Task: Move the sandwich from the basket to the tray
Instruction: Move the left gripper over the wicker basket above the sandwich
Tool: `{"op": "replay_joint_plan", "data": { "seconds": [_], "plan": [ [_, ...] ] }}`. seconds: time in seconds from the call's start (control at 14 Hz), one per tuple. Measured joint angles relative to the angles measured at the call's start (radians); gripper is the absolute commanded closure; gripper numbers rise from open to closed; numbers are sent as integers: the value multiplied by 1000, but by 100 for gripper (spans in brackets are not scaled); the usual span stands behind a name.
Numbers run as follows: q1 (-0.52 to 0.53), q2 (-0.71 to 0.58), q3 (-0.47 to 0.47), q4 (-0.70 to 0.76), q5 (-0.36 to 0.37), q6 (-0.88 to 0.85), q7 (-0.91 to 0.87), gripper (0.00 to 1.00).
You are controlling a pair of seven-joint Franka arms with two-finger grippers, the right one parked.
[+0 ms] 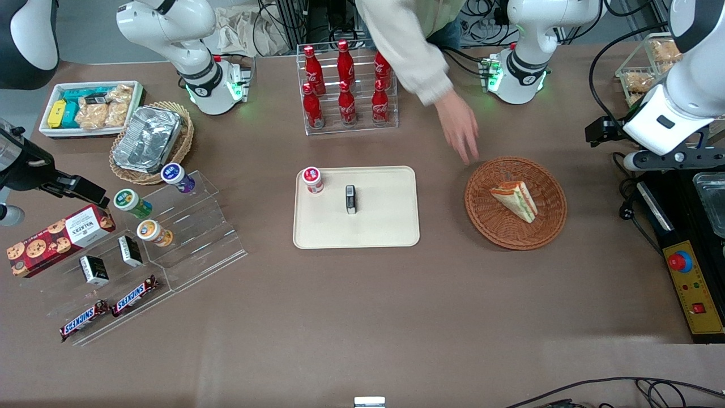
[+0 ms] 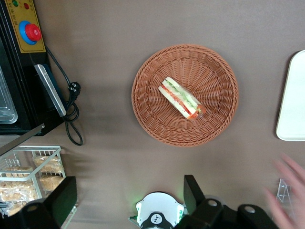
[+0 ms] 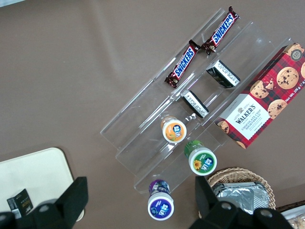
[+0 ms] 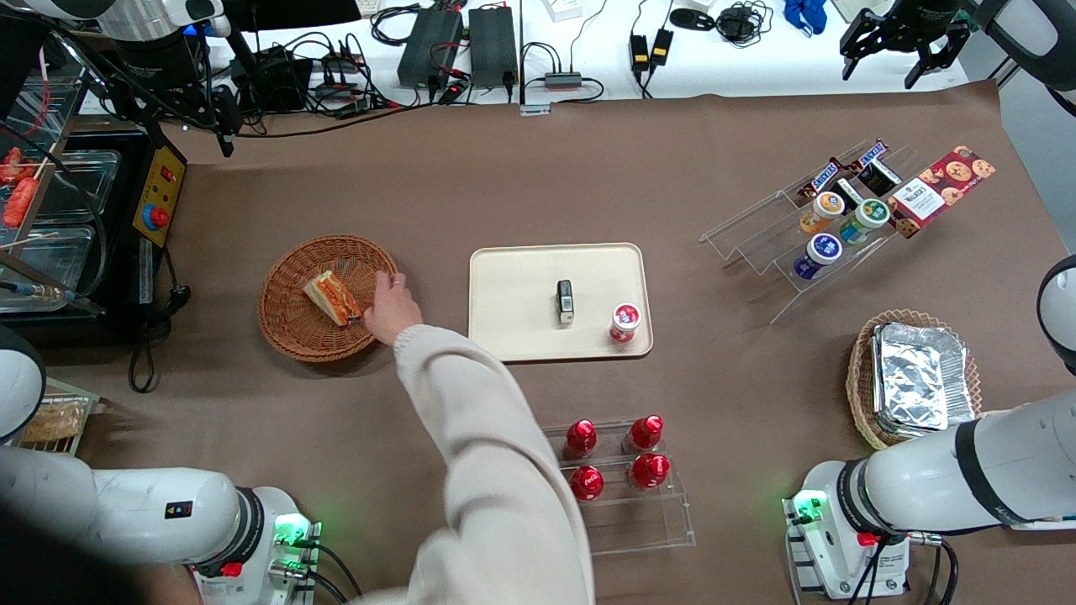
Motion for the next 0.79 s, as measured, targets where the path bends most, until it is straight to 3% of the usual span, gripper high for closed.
{"op": "replay_joint_plan", "data": {
  "seconds": [0.79],
  "plan": [
    [0,85,-1,-35,0,57,-27,1]
  ]
}}
